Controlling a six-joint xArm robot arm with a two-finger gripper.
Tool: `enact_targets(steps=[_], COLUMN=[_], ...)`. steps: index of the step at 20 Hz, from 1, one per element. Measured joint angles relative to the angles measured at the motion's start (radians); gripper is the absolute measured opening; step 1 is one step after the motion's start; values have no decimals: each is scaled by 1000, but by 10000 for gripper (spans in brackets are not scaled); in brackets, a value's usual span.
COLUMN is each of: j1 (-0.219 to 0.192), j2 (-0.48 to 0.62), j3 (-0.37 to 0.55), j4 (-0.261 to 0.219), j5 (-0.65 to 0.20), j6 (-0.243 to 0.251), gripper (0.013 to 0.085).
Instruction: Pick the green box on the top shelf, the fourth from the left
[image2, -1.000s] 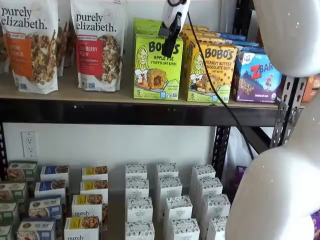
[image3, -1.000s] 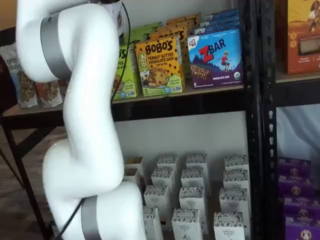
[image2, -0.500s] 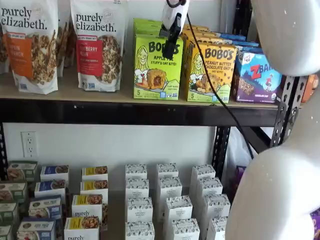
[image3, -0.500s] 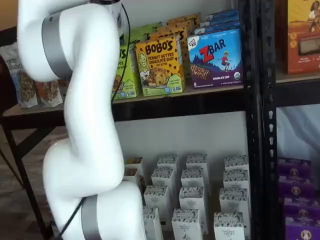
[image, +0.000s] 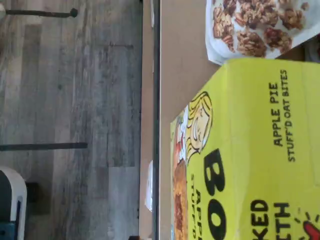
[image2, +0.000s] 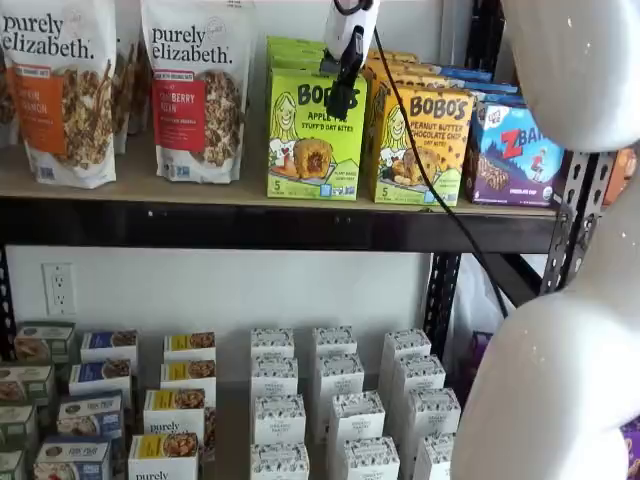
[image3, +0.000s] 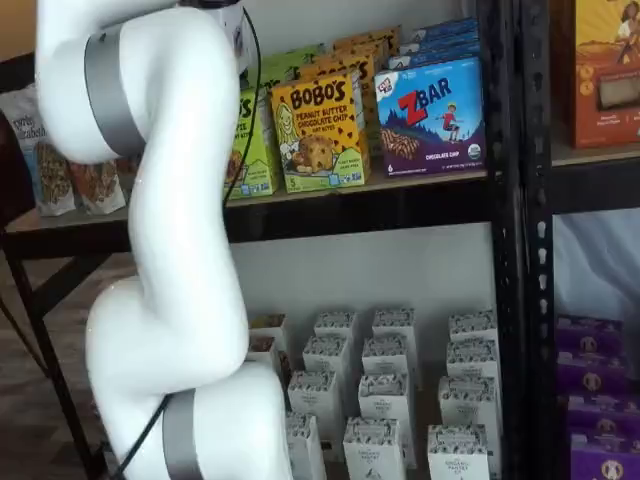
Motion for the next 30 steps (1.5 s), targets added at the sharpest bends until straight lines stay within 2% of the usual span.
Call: enact_targets(steps=[15, 16, 17, 19, 20, 23, 24, 25, 26, 29, 30], j1=[19, 20, 21, 22, 22, 21, 21, 20, 20, 19, 18], j2=[-13, -14, -15, -16, -16, -18, -18, -19, -20, -22, -22], j3=[28, 31, 32, 36, 37, 41, 42, 43, 45, 49, 49], j4=[-17, -19, -20, -20, -19, -17, -16, -15, -14, -10, -9], j5=[-29, -33, -35, -38, -38, -42, -43, -45, -47, -54, -55], j6=[15, 16, 16, 17, 17, 17, 16, 16, 15, 14, 14], gripper=[850, 810, 810, 730, 730, 650, 650, 610, 610, 530, 530])
